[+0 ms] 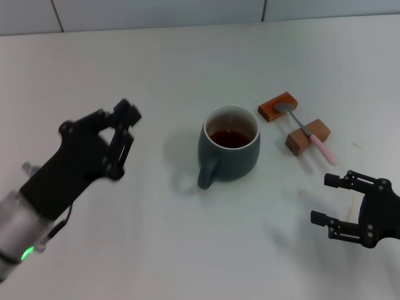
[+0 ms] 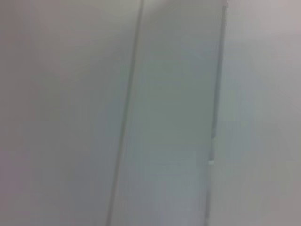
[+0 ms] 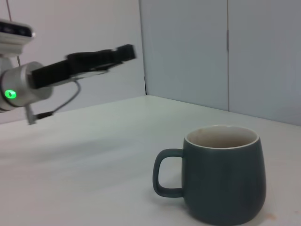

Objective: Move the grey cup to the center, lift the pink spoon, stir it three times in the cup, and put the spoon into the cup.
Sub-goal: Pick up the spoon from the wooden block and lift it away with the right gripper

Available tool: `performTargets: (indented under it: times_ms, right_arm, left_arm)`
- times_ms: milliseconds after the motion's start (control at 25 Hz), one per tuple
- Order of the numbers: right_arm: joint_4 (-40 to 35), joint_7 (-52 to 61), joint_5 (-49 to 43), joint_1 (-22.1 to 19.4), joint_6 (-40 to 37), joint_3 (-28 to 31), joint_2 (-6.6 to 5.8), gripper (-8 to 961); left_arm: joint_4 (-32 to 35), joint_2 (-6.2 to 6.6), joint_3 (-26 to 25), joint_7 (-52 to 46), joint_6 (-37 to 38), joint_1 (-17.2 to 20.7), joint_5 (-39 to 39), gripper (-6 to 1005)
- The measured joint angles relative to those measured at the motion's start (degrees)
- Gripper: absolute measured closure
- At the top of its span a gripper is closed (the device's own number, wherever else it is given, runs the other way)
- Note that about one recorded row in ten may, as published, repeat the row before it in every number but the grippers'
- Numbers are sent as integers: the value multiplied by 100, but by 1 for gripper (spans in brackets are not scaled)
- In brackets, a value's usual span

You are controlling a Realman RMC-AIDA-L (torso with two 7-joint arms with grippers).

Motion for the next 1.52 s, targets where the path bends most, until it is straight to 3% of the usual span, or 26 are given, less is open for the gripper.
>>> performTargets:
  times_ms: [80, 160, 360, 720, 800, 1080, 1520]
  right_arm:
    - [-15, 0, 3, -5, 3, 7, 1, 182]
    - [-17, 0, 4, -6, 3, 6, 1, 182]
    - [-32, 31, 6, -2, 6, 6, 1, 182]
    - [-81, 45, 6, -56, 6, 58, 2, 181]
    - [-82, 46, 7, -63, 6, 59, 6, 181]
    - [-80, 49, 6, -76, 6, 59, 18, 181]
    - [-87, 122, 6, -82, 6, 65, -1, 184]
  left_arm:
    - [733, -77, 58, -108, 796, -18, 278, 920]
    - [944, -80, 157, -142, 959, -12, 371, 839]
    - [1232, -47, 837, -190, 1036, -36, 397, 673]
    - [1617, -107, 1358, -178, 1043, -102, 394, 477]
    - [1753, -146, 1442, -149, 1021, -160, 394, 273]
    - [1885, -182, 1526, 46, 702, -209, 394, 194]
    - [1971, -164, 1683, 204, 458, -236, 392, 194]
